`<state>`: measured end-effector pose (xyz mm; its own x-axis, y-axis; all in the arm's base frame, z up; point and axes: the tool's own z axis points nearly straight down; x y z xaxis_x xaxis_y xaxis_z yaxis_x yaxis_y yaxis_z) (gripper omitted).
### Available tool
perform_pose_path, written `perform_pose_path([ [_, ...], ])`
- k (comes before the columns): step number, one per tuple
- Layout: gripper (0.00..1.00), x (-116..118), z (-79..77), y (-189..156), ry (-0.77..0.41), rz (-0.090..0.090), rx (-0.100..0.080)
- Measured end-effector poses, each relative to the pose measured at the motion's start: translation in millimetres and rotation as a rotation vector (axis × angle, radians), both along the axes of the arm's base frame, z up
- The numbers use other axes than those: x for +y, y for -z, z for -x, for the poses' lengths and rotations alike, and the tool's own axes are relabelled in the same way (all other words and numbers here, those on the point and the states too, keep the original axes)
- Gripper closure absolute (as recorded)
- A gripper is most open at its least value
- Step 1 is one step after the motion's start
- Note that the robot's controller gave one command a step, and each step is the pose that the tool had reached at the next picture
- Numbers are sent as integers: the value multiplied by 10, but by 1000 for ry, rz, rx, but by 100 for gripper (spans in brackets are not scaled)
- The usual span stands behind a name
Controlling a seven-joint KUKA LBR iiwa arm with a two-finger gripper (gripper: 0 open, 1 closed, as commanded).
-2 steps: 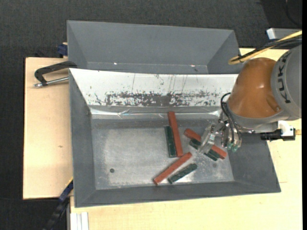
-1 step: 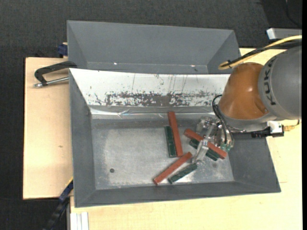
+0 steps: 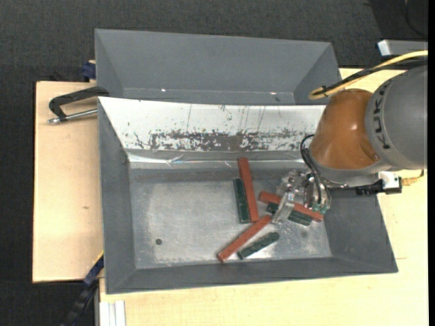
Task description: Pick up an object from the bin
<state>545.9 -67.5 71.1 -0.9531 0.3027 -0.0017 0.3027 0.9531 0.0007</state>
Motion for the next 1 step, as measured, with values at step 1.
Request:
perform_pose_path([
  [1, 100, 0, 0, 0, 0, 0, 0],
])
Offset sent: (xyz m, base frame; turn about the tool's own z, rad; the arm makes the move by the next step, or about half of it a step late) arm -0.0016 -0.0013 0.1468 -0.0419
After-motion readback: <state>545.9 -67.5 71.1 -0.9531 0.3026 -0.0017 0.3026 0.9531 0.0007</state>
